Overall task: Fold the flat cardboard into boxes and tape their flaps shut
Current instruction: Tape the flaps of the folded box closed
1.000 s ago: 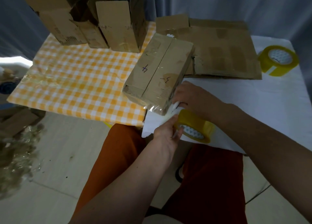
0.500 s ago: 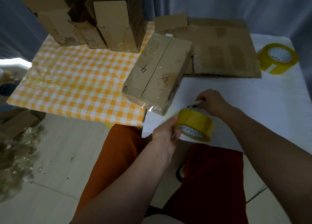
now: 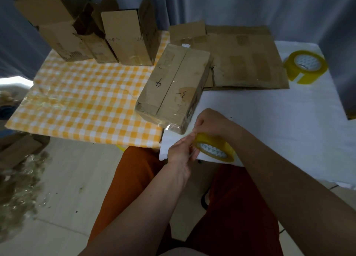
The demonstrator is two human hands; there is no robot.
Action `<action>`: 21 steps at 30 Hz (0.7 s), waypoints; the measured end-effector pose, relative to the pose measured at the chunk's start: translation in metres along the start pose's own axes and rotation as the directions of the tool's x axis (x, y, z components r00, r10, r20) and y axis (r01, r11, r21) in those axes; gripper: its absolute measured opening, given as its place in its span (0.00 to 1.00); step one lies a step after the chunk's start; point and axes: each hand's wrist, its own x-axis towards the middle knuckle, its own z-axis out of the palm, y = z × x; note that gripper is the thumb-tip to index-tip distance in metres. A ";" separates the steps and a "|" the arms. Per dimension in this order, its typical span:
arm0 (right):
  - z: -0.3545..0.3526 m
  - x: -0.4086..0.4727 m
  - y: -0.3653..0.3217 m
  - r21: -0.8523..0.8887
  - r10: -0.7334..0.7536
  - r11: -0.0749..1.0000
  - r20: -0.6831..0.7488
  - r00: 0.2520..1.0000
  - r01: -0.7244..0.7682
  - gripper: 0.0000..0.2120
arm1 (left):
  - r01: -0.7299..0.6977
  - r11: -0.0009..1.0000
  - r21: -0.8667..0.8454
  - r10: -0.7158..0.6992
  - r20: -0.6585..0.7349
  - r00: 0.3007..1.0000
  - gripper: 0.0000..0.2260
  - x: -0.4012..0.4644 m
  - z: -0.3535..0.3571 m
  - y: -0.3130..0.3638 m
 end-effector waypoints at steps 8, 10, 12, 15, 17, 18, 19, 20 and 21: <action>0.011 -0.011 0.004 0.000 -0.033 0.999 -0.179 0.983 0.034 0.07 | -0.059 0.995 0.080 0.072 -0.171 0.983 0.14 0.000 -0.001 0.012; 0.011 -0.014 0.008 0.012 -0.060 0.998 -0.191 0.980 0.063 0.06 | -0.116 0.984 0.133 0.136 -0.151 0.979 0.15 0.000 -0.002 0.019; 0.013 -0.017 0.010 0.018 -0.092 0.995 -0.189 0.978 0.097 0.06 | -0.129 0.976 0.176 0.162 -0.190 0.968 0.15 0.001 0.001 0.025; 0.015 -0.020 0.018 0.074 -0.095 0.991 -0.192 0.977 0.111 0.05 | -0.103 0.979 0.178 0.148 -0.265 0.953 0.12 0.004 0.005 0.030; 0.011 -0.023 0.026 0.126 -0.081 0.986 -0.210 0.974 0.109 0.04 | -0.065 0.992 0.106 0.093 -0.278 0.956 0.11 0.006 0.005 0.032; 0.010 -0.025 0.030 0.156 -0.071 0.982 -0.220 0.973 0.107 0.04 | -0.039 0.997 0.068 0.054 -0.240 0.969 0.10 0.005 0.004 0.032; 0.009 -0.027 0.034 0.186 -0.064 0.977 -0.229 0.971 0.108 0.04 | -0.012 0.999 0.040 0.018 -0.166 0.986 0.08 0.003 0.003 0.030; 0.008 -0.028 0.036 0.205 -0.061 0.972 -0.235 0.970 0.111 0.03 | 0.010 1.000 0.024 -0.008 -0.076 0.997 0.08 -0.001 0.003 0.027; 0.008 -0.030 0.037 0.213 -0.062 0.970 -0.241 0.969 0.115 0.04 | 0.019 1.000 0.020 -0.019 0.002 1.000 0.08 -0.004 0.003 0.023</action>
